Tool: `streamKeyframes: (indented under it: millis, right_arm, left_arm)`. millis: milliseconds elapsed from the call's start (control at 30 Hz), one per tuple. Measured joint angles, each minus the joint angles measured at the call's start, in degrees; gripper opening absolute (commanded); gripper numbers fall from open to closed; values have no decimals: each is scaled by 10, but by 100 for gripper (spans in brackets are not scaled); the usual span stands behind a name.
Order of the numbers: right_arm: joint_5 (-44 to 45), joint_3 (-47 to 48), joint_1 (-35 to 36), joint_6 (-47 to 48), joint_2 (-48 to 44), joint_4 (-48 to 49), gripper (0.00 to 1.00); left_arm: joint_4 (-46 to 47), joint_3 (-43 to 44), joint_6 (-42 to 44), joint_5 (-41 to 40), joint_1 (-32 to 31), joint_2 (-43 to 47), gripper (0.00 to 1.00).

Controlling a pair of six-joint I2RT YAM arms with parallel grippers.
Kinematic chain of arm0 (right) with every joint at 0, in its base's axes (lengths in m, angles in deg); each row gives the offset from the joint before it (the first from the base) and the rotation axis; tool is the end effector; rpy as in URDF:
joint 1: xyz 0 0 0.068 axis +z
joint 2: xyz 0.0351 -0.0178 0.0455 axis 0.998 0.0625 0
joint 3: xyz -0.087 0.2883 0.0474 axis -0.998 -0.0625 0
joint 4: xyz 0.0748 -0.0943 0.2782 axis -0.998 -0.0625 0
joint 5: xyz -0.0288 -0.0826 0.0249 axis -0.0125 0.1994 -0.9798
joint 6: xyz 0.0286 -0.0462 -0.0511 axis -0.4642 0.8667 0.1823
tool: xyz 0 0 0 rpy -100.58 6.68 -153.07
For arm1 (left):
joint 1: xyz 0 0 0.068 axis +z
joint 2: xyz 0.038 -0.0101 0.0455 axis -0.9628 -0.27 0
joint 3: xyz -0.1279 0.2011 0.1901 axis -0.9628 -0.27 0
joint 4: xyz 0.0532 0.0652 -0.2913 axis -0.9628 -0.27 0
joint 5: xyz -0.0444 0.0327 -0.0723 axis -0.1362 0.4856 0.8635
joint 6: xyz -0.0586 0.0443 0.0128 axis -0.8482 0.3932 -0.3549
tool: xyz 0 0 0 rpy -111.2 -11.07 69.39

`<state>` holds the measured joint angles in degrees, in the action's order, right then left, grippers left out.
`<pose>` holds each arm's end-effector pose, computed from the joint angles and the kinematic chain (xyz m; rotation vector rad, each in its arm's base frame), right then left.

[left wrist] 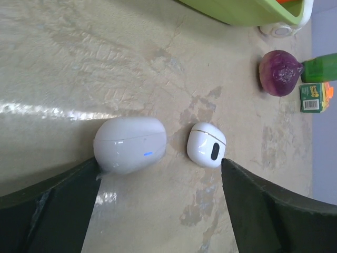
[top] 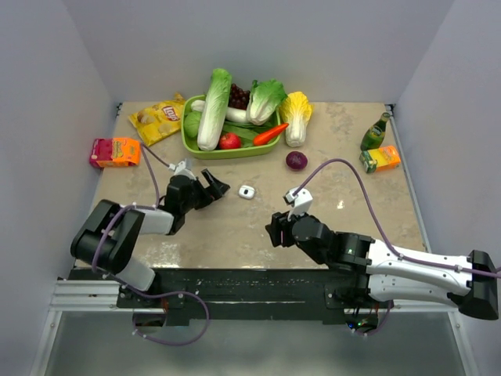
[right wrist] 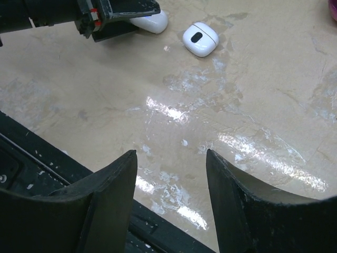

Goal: Insert the wireless bluetooth earbuds into the charging case
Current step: Place the charging case at the center of the board, then reset both arms

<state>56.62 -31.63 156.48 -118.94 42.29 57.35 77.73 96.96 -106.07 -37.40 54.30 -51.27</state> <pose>0.1140 0.2157 0.2682 -0.3388 1.9937 0.5533 0.2996 -0.1185 0.1120 -0.4748 2.0962 -0.8907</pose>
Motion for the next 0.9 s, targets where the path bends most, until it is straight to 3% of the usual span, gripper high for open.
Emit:
streamKeyframes:
  millis: [267, 400, 433, 533, 667, 900]
  right_arm:
    - [9, -21, 0, -13, -34, 6, 61]
    - [10, -62, 0, -12, -71, 33, 68]
    - [10, -70, 0, -12, -78, 41, 98]
    - [10, -94, 0, -15, -99, 75, 98]
    - [22, -106, 0, -30, -128, 101, 98]
    - [64, -98, 0, -42, -114, 94, 98]
  left_arm:
    - [-235, -38, 0, -68, 3, 221, 100]
    - [-310, -68, -17, -113, -2, 367, 100]
    - [-309, -83, -31, -118, -3, 400, 100]
    - [-311, -141, -91, -132, -3, 496, 100]
    - [-330, -154, -134, -143, -3, 509, 100]
    - [-297, -101, -60, -43, -3, 420, 99]
